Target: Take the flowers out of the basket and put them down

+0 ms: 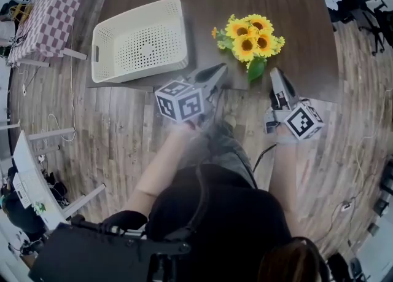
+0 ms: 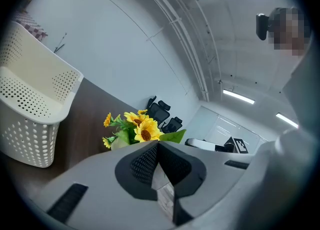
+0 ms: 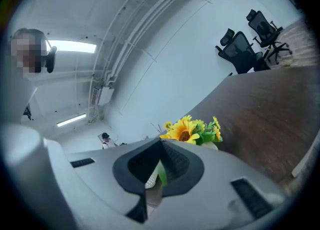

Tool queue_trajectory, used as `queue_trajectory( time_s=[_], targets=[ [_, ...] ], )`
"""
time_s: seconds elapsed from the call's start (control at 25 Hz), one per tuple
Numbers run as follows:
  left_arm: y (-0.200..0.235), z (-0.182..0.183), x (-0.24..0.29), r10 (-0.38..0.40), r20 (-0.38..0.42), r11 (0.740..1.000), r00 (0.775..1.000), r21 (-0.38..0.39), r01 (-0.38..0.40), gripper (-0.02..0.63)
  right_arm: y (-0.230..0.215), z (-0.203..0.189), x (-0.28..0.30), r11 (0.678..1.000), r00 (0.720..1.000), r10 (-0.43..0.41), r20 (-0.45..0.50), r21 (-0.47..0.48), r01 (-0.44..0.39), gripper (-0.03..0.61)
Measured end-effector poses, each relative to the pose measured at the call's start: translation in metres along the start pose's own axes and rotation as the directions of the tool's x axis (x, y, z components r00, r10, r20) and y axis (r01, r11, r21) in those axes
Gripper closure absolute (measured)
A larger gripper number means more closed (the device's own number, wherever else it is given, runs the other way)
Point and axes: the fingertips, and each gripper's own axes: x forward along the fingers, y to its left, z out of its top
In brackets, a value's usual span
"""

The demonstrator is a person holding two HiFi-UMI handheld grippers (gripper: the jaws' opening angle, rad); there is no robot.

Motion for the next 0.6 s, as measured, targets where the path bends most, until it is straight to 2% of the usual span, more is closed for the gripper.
queue_trajectory(
  time_s=[0.36,0.6],
  targets=[
    [-0.021,-0.019,-0.02,-0.038,-0.015,0.997,0.999,0.069,0.039,0.614,0.04,-0.036,-0.018,0.988,0.999,0.017,-0.051,-0.15,-0.025,0.577],
    [-0.03,-0.028,-0.039,-0.032,0.001,0.991,0.999,0.126,0.032,0.614,0.062,-0.061,-0.032,0.966,0.997,-0.013,-0.08,-0.259,-0.009,0.577]
  ],
)
